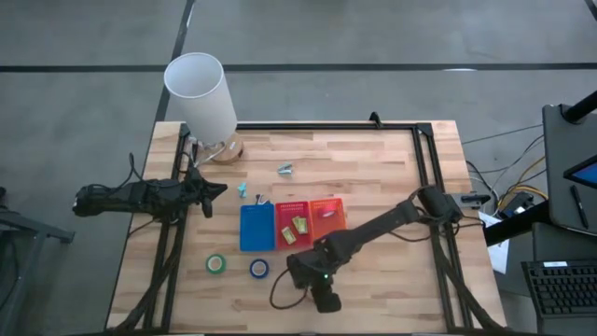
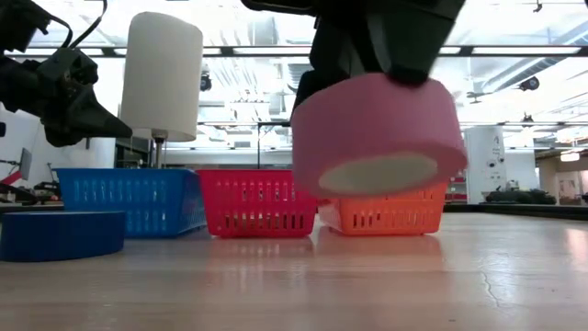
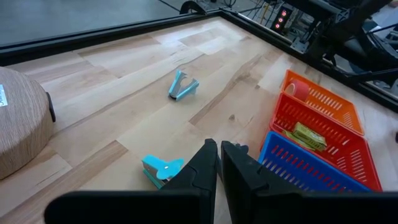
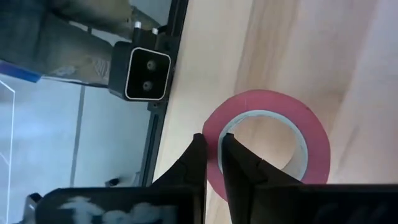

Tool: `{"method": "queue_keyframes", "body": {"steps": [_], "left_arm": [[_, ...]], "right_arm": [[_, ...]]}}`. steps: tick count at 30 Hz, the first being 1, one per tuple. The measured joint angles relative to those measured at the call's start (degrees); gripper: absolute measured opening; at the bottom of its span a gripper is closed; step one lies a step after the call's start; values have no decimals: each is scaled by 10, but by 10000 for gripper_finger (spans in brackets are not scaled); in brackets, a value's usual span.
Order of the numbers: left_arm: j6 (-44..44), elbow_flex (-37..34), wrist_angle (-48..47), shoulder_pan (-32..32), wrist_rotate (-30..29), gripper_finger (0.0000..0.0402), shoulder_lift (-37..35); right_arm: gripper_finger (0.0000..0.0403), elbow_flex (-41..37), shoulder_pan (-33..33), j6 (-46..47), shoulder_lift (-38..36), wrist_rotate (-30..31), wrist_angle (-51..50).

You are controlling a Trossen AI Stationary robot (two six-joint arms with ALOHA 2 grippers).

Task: Pick and place Stapler, Stapler remover, tape
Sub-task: Put the pink tape into the orange bin

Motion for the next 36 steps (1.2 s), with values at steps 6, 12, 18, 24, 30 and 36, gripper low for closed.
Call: {"method": "queue_keyframes", "body": {"steps": [6, 12, 18, 24, 30, 36], "left_arm": [[0, 0, 0, 0, 0, 26, 0], [0, 0, 0, 0, 0, 26, 0], [0, 0, 0, 0, 0, 26, 0], [0, 0, 0, 0, 0, 26, 0], [0, 0, 0, 0, 0, 26, 0], [0, 0, 0, 0, 0, 26, 0]], "right_arm": [[23, 0, -18, -19, -44, 77, -84], [23, 0, -17, -61, -99, 293, -151], [23, -7, -24, -58, -95, 468, -222], [23, -36, -35, -65, -78, 502, -262], [29, -52, -45, -108, -68, 534, -269], [57, -62, -59, -121, -67, 530, -264]]}}
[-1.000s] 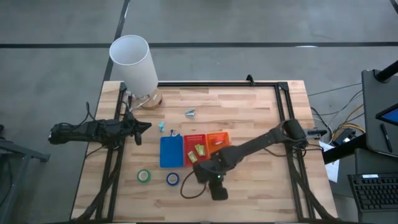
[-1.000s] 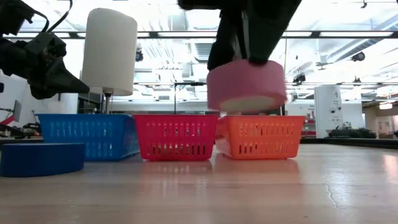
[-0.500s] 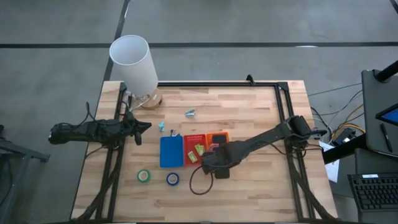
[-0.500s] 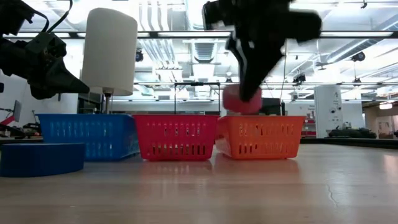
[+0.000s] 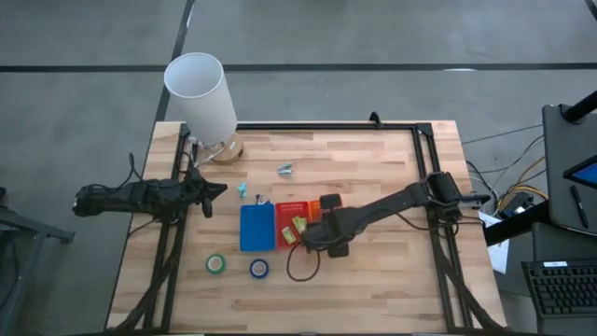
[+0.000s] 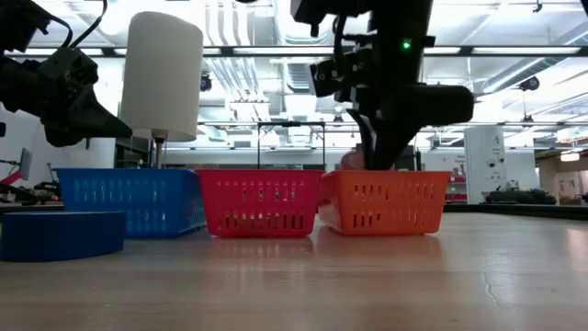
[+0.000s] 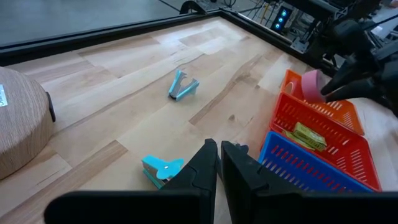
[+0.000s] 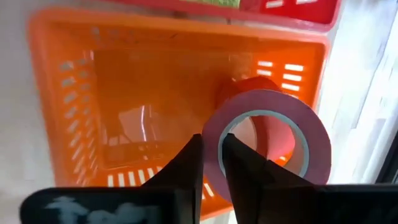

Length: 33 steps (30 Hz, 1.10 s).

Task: Pick and place Stapler, Stapler remover, tape
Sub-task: Put the pink tape into the orange bin, then put the blue tape into the orange bin

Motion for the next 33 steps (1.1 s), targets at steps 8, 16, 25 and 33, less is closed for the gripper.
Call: {"method": "queue_keyframes", "body": {"steps": [8, 16, 25, 33], "left_arm": [[0, 0, 0, 0, 0, 26, 0], [0, 0, 0, 0, 0, 26, 0], [0, 0, 0, 0, 0, 26, 0], [0, 0, 0, 0, 0, 26, 0]], "right_arm": [[90, -4, -7, 0, 0, 0, 7], [126, 0, -6, 1, -1, -1, -4], [144, 38, -6, 10, -49, -1, -32], [131, 42, -7, 107, -110, 0, -4]]}}
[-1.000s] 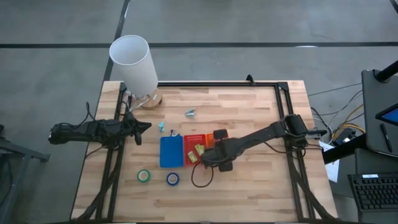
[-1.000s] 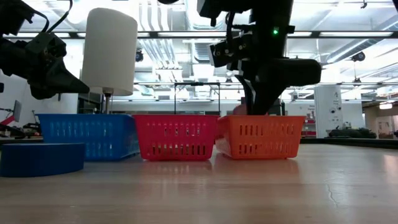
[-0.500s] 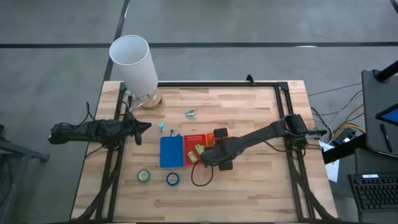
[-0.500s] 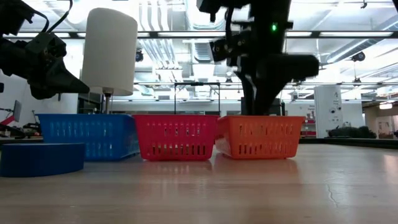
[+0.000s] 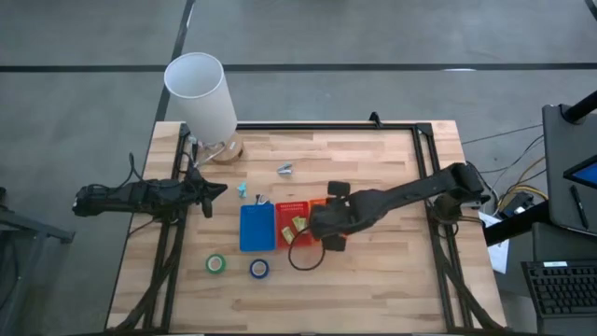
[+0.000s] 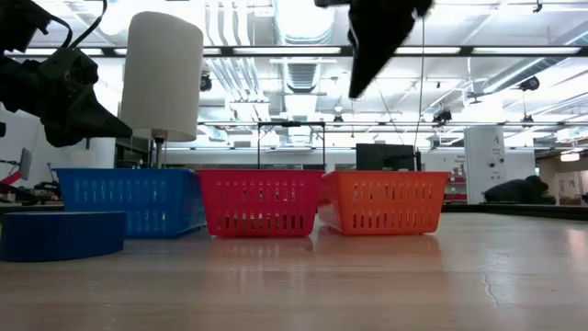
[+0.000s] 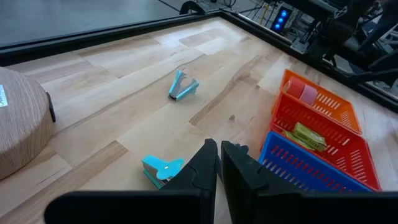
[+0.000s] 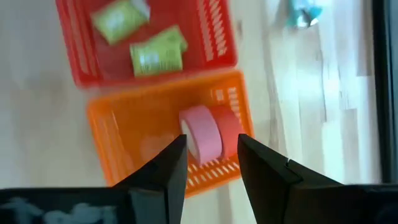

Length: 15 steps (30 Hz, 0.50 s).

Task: Pick and place Stapler, Stapler remover, tape
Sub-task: Put the blue tape into the orange bin

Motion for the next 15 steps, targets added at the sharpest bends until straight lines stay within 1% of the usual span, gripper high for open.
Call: {"method": "queue_keyframes", "body": {"steps": [6, 11, 12, 15], "left_arm": [[0, 0, 0, 0, 0, 26, 0], [3, 0, 0, 0, 0, 26, 0], [25, 0, 0, 0, -7, 26, 0], [125, 0, 0, 0, -51, 26, 0]], "right_arm": [[118, 0, 1, 92, -36, -8, 70], [103, 0, 1, 114, -50, -34, 141], [100, 0, 1, 115, -52, -49, 153], [88, 0, 1, 123, -54, -91, 181]]}}
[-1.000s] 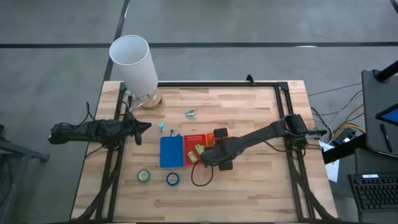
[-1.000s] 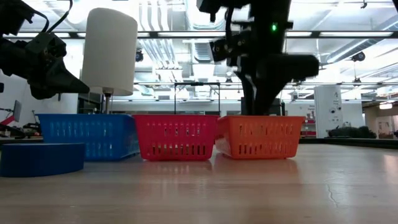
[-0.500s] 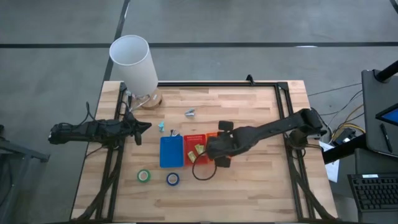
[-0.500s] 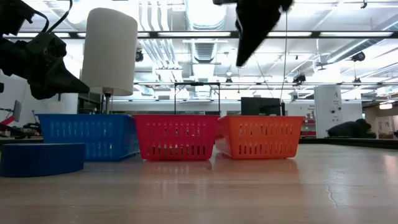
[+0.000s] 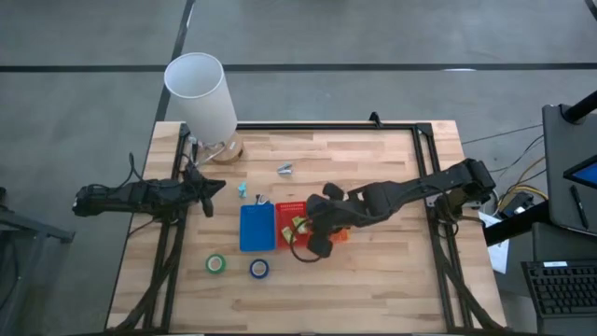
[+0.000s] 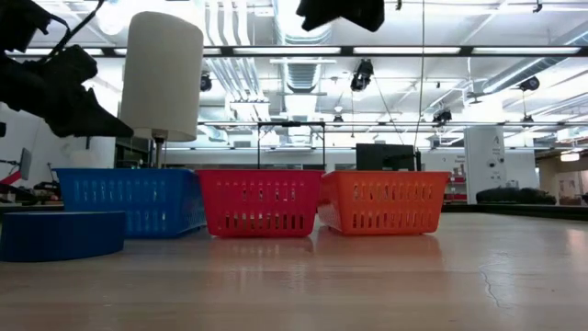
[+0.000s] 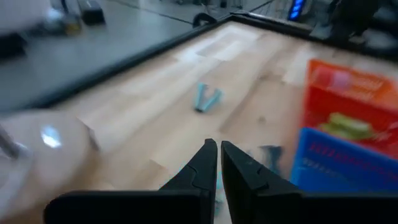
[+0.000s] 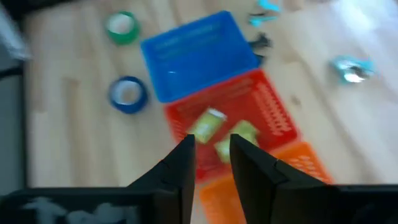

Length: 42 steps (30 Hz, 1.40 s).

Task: Pick and place Stapler, Stapler remover, tape
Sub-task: Put the blue tape into the orange bin

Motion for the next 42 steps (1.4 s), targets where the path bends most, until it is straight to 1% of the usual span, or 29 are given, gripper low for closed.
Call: {"method": "queue_keyframes", "body": {"steps": [3, 7, 8, 9, 11, 14, 20, 23, 24, 25, 28, 31, 34, 37, 40, 42], "left_arm": [[41, 0, 0, 0, -14, 26, 0], [37, 0, 5, 0, -14, 26, 0], [20, 0, 15, 0, -10, 26, 1], [-16, 0, 31, 0, 4, 26, 1], [-131, 0, 65, -1, 47, 26, 0], [-267, 0, 101, 0, 49, 26, 4], [-491, 0, 120, -1, 88, 26, 5], [-563, 0, 124, -1, 99, 26, 7], [-570, 0, 135, -1, 107, 26, 7], [-560, 0, 156, -1, 128, 26, 7], [-522, 0, 238, -2, 207, 22, 19], [-531, 11, 287, -2, 244, 7, 41], [-557, 37, 269, -8, 294, 5, 73], [-582, 69, 255, -29, 353, 6, 119], [-567, 133, 256, -75, 362, 3, 178], [-556, 181, 232, -115, 358, 3, 225]], "right_arm": [[71, 0, 3, 24, -1, -14, 4], [47, -2, 8, 51, -1, -14, 6], [42, -3, 9, 56, -1, -14, 5], [38, -3, 9, 60, -1, -14, 5], [30, -5, 9, 61, -1, -14, 5], [21, -5, 9, 61, -1, -13, 5], [9, -5, 11, 63, 1, -13, 5], [8, -6, 12, 63, 5, 0, 4], [8, -7, 12, 63, 5, 4, 4], [8, -8, 12, 63, 5, 8, 4], [8, -14, 13, 63, 4, 18, 3], [8, -17, 13, 63, 4, 18, -4], [8, -19, 13, 62, 3, 18, -19], [8, -19, 13, 61, 3, 18, -42], [8, -19, 14, 61, 3, 18, -60], [8, -20, 15, 60, 3, 18, -61]]}}
